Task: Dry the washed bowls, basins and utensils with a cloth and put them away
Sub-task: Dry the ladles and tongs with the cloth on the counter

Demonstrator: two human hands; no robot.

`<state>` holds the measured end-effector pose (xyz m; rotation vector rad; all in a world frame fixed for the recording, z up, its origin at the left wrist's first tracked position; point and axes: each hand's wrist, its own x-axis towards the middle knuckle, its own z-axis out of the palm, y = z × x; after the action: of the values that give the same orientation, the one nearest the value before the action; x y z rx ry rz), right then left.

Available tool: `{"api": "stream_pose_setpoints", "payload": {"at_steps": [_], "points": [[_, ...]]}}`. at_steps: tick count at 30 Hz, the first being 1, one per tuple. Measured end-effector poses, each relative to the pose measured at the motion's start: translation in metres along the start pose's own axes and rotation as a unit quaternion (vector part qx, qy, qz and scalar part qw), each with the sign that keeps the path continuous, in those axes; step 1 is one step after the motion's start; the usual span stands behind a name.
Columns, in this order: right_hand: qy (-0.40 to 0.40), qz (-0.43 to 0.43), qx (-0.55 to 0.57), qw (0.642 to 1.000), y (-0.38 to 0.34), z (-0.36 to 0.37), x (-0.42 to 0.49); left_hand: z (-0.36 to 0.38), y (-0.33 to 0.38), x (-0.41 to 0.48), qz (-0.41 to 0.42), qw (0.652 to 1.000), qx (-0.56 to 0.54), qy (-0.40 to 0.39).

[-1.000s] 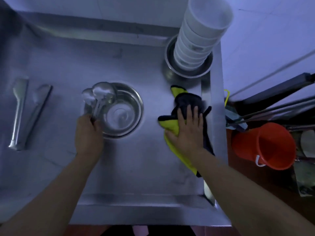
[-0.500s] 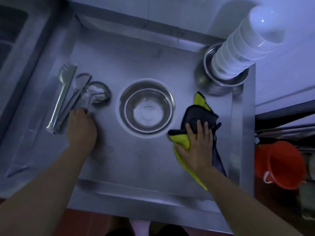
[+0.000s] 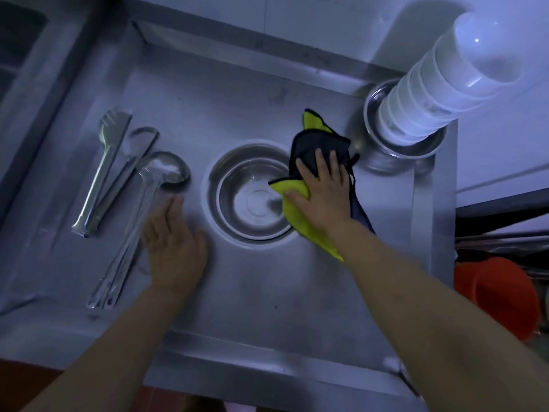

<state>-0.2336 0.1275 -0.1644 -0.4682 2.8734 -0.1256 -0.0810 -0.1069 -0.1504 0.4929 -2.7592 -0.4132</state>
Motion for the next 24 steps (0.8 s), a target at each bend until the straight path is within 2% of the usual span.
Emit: {"api": "stream_pose_setpoints", "payload": {"at_steps": [4,7,12,17,20,24], "points": [[0.007,-0.028,-0.011,1.0,0.016,-0.01,0.049,0.01,0.018,-0.013,0.007,1.0,-0.011,-0.018],[0.018,-0.028,-0.004,0.999,0.027,-0.009,0.045,0.016,0.031,-0.026,-0.002,0.999,-0.017,-0.038],[0.027,-0.015,-0.005,1.0,0.071,-0.003,-0.02,0.012,0.062,-0.043,-0.002,0.998,-0.021,-0.054],[0.056,0.044,-0.029,0.997,0.123,0.0,-0.099,-0.003,0.084,-0.053,0.007,0.997,-0.033,-0.062],[0.04,0.083,-0.028,0.995,0.1,0.01,-0.151,-0.01,0.08,-0.064,0.023,0.995,-0.033,-0.091],[-0.01,0.178,0.021,0.984,0.036,0.021,-0.195,-0.025,0.057,-0.082,0.026,0.991,-0.049,-0.119]]}}
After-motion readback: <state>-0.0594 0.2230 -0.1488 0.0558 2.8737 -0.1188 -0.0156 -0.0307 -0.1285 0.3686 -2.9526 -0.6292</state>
